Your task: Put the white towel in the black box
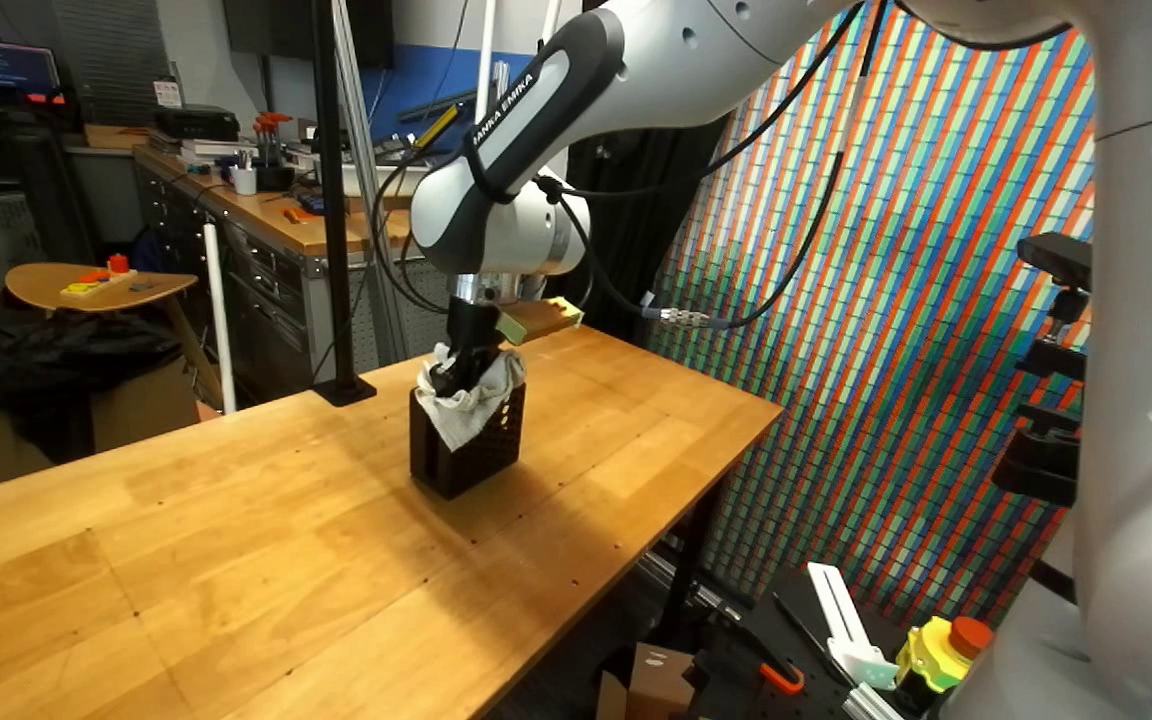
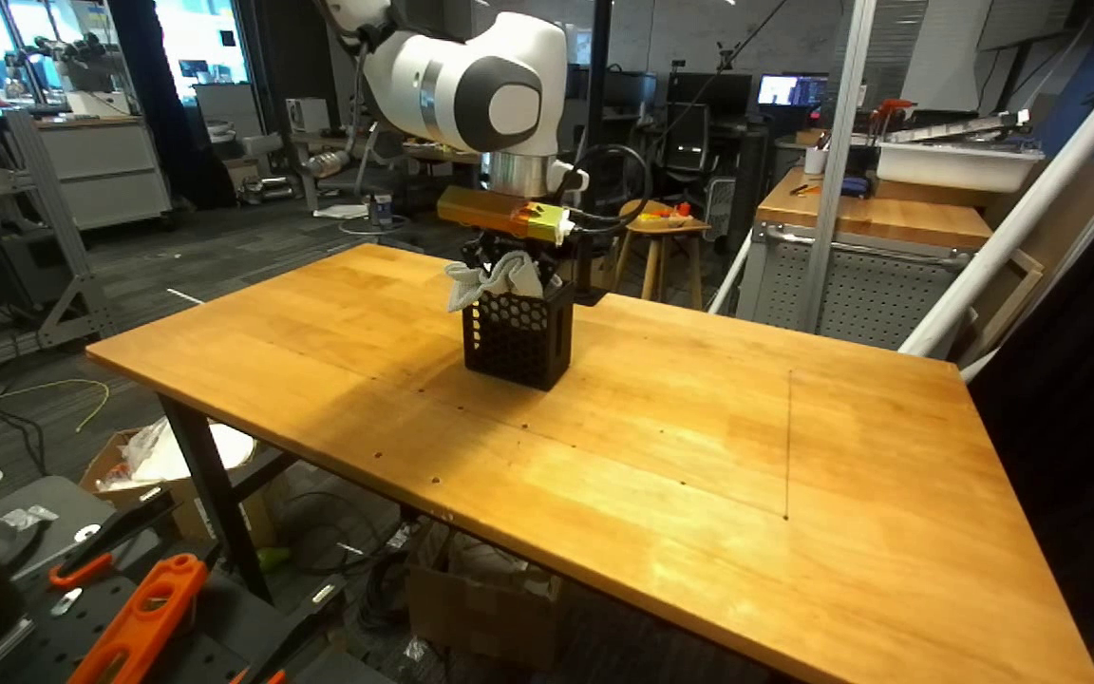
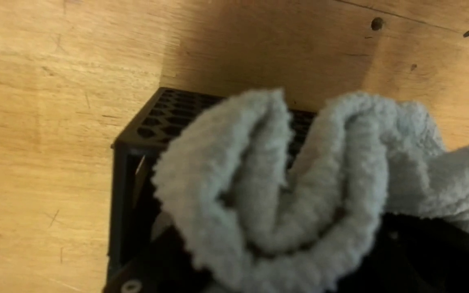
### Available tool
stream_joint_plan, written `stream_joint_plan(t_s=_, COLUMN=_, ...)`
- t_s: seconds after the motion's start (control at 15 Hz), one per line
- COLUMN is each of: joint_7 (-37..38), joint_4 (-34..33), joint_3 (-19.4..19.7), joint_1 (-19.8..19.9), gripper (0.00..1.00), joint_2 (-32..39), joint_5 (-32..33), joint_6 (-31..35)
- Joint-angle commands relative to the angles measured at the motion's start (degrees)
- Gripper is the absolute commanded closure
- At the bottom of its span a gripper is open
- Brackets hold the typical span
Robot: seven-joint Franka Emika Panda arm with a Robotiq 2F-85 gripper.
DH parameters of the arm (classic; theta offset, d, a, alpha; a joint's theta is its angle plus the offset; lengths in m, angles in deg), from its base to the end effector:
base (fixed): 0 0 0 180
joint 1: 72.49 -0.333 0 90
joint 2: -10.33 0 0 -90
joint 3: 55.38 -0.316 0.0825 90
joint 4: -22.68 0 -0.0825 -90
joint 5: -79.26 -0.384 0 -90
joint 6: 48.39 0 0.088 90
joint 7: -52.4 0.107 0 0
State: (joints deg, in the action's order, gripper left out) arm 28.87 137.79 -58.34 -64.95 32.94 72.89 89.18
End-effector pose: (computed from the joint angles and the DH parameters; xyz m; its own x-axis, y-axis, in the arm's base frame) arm 0.6029 -0.0484 0.2575 0.9701 0.2407 0.0314 0.2426 -0.9660 -0.0893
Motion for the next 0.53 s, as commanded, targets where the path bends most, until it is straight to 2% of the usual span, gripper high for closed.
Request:
stream_joint_plan(t_s=0.0, joint_7=0.3, joint_4=2.0, joint_3=0.1, joint_1=0.0, gripper=0.77, joint_2=-2.6, joint_5=0.0, joint_6=-0.4)
stream_joint_plan(t_s=0.13, joint_7=0.6, joint_4=2.3, joint_3=0.1, joint_1=-0.2, gripper=0.80, joint_2=-3.4, joint_5=0.2, joint_6=-0.5)
stream_joint_plan(t_s=0.2, joint_7=0.8, joint_4=2.5, joint_3=0.1, joint_1=-0.4, gripper=0.86, joint_2=-3.8, joint_5=0.4, joint_6=-0.6)
stream_joint_plan(t_s=0.33, joint_7=1.1, joint_4=2.9, joint_3=0.2, joint_1=-0.7, gripper=0.92, joint_2=-4.6, joint_5=0.6, joint_6=-0.8)
stream_joint_plan(t_s=0.47, joint_7=1.3, joint_4=3.3, joint_3=0.2, joint_1=-1.0, gripper=0.87, joint_2=-5.4, joint_5=0.9, joint_6=-0.9)
